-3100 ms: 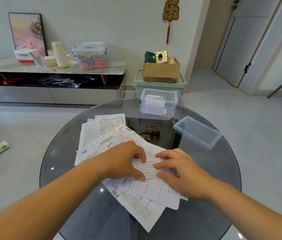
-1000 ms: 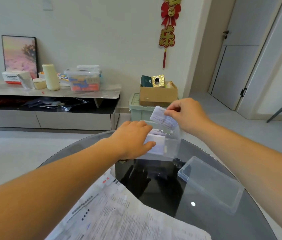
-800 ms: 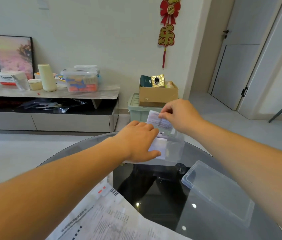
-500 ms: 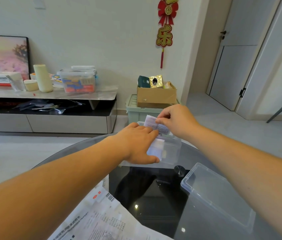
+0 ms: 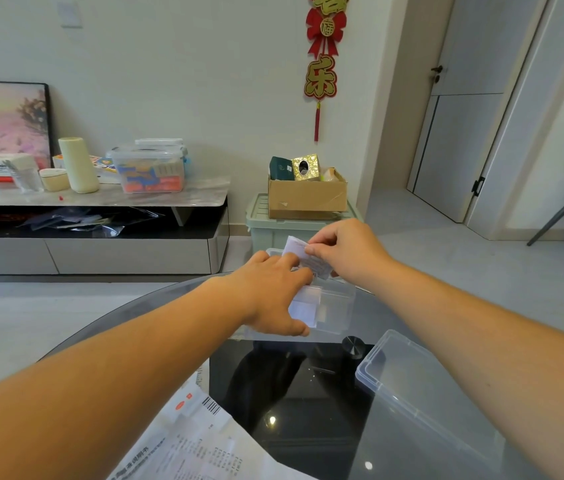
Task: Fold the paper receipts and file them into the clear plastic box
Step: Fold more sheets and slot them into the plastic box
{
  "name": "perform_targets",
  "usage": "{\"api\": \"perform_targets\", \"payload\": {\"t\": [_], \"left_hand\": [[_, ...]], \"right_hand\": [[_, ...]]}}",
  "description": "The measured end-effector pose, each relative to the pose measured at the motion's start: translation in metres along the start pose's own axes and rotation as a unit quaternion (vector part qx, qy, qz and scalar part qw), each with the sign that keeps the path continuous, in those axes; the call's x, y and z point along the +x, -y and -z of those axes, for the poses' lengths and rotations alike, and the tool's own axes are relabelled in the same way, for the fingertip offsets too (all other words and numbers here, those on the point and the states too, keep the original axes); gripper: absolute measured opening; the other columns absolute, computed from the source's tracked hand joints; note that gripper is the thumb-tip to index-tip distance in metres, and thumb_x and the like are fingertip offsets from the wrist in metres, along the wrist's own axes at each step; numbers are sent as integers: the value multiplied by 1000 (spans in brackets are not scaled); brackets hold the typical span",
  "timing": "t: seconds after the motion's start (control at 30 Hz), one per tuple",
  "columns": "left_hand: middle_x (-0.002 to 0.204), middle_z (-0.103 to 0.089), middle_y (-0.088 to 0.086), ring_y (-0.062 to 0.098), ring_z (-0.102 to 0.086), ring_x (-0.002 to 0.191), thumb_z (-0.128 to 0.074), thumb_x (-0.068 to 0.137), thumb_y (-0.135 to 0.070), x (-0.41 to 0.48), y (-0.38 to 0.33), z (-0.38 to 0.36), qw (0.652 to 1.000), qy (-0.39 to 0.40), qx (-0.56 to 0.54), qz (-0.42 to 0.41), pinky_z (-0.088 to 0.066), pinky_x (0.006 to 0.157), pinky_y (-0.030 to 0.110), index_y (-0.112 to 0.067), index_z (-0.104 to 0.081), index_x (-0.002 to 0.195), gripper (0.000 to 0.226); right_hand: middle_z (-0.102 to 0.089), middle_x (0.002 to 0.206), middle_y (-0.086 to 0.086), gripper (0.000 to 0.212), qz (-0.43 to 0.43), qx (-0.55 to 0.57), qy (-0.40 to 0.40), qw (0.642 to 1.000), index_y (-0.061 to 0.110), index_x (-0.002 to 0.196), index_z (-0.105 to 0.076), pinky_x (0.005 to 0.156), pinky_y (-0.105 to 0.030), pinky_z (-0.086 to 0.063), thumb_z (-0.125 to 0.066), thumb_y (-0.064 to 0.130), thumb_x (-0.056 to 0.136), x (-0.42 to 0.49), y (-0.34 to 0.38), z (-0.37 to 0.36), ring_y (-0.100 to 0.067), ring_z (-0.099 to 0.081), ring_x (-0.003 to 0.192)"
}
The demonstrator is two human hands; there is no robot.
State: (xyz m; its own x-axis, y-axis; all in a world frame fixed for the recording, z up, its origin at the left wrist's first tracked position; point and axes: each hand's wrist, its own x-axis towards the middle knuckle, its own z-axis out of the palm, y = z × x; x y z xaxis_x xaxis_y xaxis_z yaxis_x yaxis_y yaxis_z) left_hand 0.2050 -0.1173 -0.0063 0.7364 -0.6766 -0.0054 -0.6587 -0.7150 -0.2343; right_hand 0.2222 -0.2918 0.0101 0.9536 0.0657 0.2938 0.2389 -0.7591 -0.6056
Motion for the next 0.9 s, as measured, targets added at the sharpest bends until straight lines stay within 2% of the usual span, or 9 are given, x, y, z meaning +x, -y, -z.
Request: {"api": "perform_targets", "payload": {"t": [0.13, 0.4, 0.57, 0.77, 0.9], "left_hand": [[144, -42, 0, 23, -41, 127, -53, 85, -72, 0, 0, 2, 1000, -4, -10, -3, -28, 112, 43, -27, -35, 144, 76], [136, -48, -2, 20, -44, 122, -52, 88, -69, -1, -2, 1, 1000, -3, -22, -2, -26, 113, 42, -27, -39, 140, 68], [136, -47, 2, 23, -48, 118, -52, 88, -68, -1, 0, -2, 999, 11, -38, -2, -32, 114, 41, -27, -36, 142, 69], [140, -41, 2, 25, -48, 116, -53, 87, -69, 1, 2, -4, 999, 8, -38, 2, -38, 109, 41, -28, -35, 143, 72], [138, -46, 0, 21, -48, 116, -55, 87, -66, 0, 2, -4, 999, -3, -40, -6, -33, 110, 39, -26, -38, 140, 68]], "right_hand": [[-73, 92, 4, 12, -10, 5, 1, 1000, 21, 95, -80, 77, -45, -60, -71, 27, 91, 2, 1, 0, -15, -65, 84], [-72, 87, 12, 10, 1, -22, -6, 1000, 26, 89, -80, 75, -45, -60, -71, 30, 91, 3, -1, -5, -11, -64, 82], [-72, 93, 6, 13, 5, -25, -34, 999, 25, 94, -78, 75, -43, -60, -67, 30, 95, -2, 1, -6, -13, -63, 83], [-62, 95, 4, 14, 53, -62, -82, 993, 24, 98, -78, 79, -40, -54, -67, 30, 94, -5, -2, -9, -17, -59, 89], [-59, 87, 6, 11, 83, -67, -100, 989, 25, 95, -79, 77, -44, -53, -69, 30, 92, -3, -2, -13, -16, -58, 84]]}}
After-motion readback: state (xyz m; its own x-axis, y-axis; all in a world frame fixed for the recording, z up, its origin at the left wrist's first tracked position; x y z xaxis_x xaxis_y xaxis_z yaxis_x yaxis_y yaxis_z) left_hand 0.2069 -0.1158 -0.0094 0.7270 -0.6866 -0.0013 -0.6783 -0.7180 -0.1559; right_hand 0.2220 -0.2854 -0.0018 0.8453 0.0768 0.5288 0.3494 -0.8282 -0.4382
